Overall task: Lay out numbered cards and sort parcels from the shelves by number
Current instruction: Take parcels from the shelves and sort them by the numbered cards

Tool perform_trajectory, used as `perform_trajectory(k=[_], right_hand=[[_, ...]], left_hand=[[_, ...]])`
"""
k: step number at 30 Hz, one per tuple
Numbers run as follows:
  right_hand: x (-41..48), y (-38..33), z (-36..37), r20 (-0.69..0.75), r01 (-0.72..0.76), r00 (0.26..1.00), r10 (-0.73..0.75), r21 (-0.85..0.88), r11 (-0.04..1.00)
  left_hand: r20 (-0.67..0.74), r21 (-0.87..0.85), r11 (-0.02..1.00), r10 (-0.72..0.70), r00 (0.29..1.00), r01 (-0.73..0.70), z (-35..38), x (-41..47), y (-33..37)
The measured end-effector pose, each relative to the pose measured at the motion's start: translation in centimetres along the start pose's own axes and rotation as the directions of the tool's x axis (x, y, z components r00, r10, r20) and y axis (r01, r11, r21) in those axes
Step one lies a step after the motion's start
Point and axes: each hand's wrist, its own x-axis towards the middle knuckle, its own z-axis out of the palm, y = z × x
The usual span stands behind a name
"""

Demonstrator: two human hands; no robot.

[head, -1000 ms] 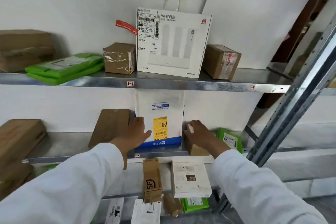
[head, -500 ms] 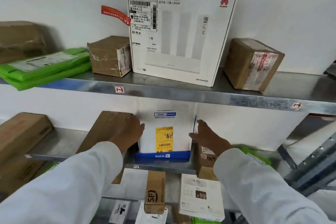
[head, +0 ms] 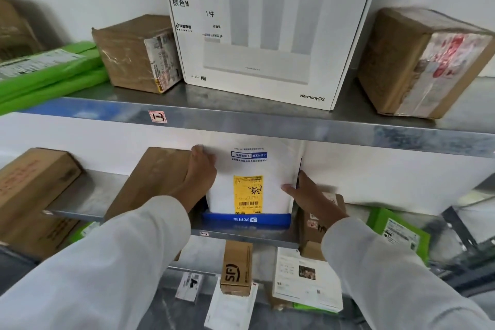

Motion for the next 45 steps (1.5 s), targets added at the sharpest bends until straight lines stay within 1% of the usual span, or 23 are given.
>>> perform_trajectory(k=[3,4,5,8,11,12,14,16,18,20,22,24,25,27,28,30,34,36,40,42,44,45], right_hand=[[0.0,0.1,0.2,-0.050,0.012,0.999,-0.011,0.007,1.000],[-0.2,0.1,0.2,-0.066,0.021,0.998,-0.021,-0.002,1.000],[-0.4,0.1,0.3,-0.083,0.026,0.996,-0.026,-0.005,1.000],[-1.4,0.3,0.3,-0.128,0.028,0.992,-0.022,0.044,0.999],[-2.5,0.2,-0.6,-0.159,0.049,0.987,-0.037,0.070,0.996],[-2.9,0.1,-1.0,-0.159,0.058,0.986,-0.048,0.061,0.996],[-3.9,-0.3,-1.9,-0.157,0.069,0.986,-0.065,0.016,0.998],[-4.6,-0.6,-2.4,-0.166,0.102,0.981,-0.099,0.009,0.995],[-5.5,-1.0,-2.5,-0.183,0.143,0.973,-0.138,0.020,0.989],[-6.5,-1.4,-2.5,-0.196,0.157,0.969,-0.150,0.022,0.987],[-7.5,-1.7,-2.5,-0.209,0.155,0.967,-0.148,0.016,0.988],[-8.9,-1.9,-2.4,-0.236,0.153,0.962,-0.140,0.039,0.987],[-9.5,-1.9,-2.3,-0.251,0.154,0.958,-0.138,0.043,0.987],[-10.9,-2.3,-2.2,-0.267,0.151,0.955,-0.132,0.051,0.987],[-11.8,-2.6,-2.2,-0.265,0.154,0.955,-0.131,0.069,0.986],[-13.8,-3.0,-2.1,-0.260,0.163,0.956,-0.133,0.097,0.982],[-16.9,-2.4,-1.4,-0.261,0.131,0.957,-0.125,0.004,0.991],[-18.5,-1.6,-0.7,-0.267,0.119,0.957,-0.111,0.016,0.993],[-24.3,-1.7,0.9,-0.310,0.087,0.949,-0.064,0.061,0.994],[-28.1,-2.7,2.0,-0.359,0.115,0.931,-0.063,0.126,0.985],[-30.9,-3.2,2.9,-0.390,0.156,0.920,-0.036,0.282,0.947],[-32.5,-3.2,3.5,-0.399,0.172,0.917,-0.015,0.361,0.916]], left_hand=[[-0.034,0.044,0.998,0.044,0.998,-0.042,0.2,0.2,-0.5],[-0.039,0.043,0.999,0.034,0.999,-0.032,0.4,0.1,-0.6],[-0.049,0.006,0.999,0.034,0.998,-0.033,0.3,-0.2,-0.7],[-0.099,0.023,0.999,0.028,0.995,-0.026,0.2,-1.1,-0.5],[-0.120,-0.026,0.999,0.021,0.992,-0.024,-0.3,-2.2,0.0],[-0.129,-0.021,0.999,0.038,0.991,-0.041,-0.4,-2.3,-0.1],[-0.102,-0.025,0.999,0.033,0.994,-0.036,-0.9,-2.7,-0.3],[-0.139,0.070,0.995,0.087,0.987,-0.078,-1.5,-3.1,-1.2],[-0.184,0.121,0.988,0.112,0.976,-0.091,-1.8,-3.1,-2.5],[-0.194,0.076,0.995,0.080,0.978,-0.067,-1.2,-1.8,-4.8],[-0.215,0.046,0.997,0.073,0.974,-0.065,-2.5,-3.5,-4.0],[-0.181,0.036,0.997,0.072,0.981,-0.066,-4.5,-6.5,-2.5],[-0.143,0.013,0.998,0.069,0.987,-0.068,-5.1,-7.6,-2.2],[-0.114,-0.062,0.993,0.093,0.989,-0.101,-6.1,-9.2,-2.2],[-0.108,-0.073,0.988,0.131,0.986,-0.139,-6.6,-9.9,-2.2],[-0.104,-0.149,0.975,0.148,0.983,-0.162,-7.4,-10.7,-2.6],[-0.097,-0.259,0.953,0.137,0.986,-0.158,-8.9,-13.1,-4.0],[-0.100,-0.335,0.927,0.143,0.985,-0.168,-9.7,-14.9,-4.8],[-0.062,-0.419,0.895,0.140,0.988,-0.153,-11.0,-18.2,-7.1],[-0.033,-0.463,0.879,0.113,0.993,-0.116,-11.5,-19.1,-8.1],[-0.014,-0.505,0.858,0.100,0.995,-0.093,-11.9,-19.9,-8.9],[-0.007,-0.516,0.850,0.122,0.992,-0.108,-12.3,-20.8,-9.4]])
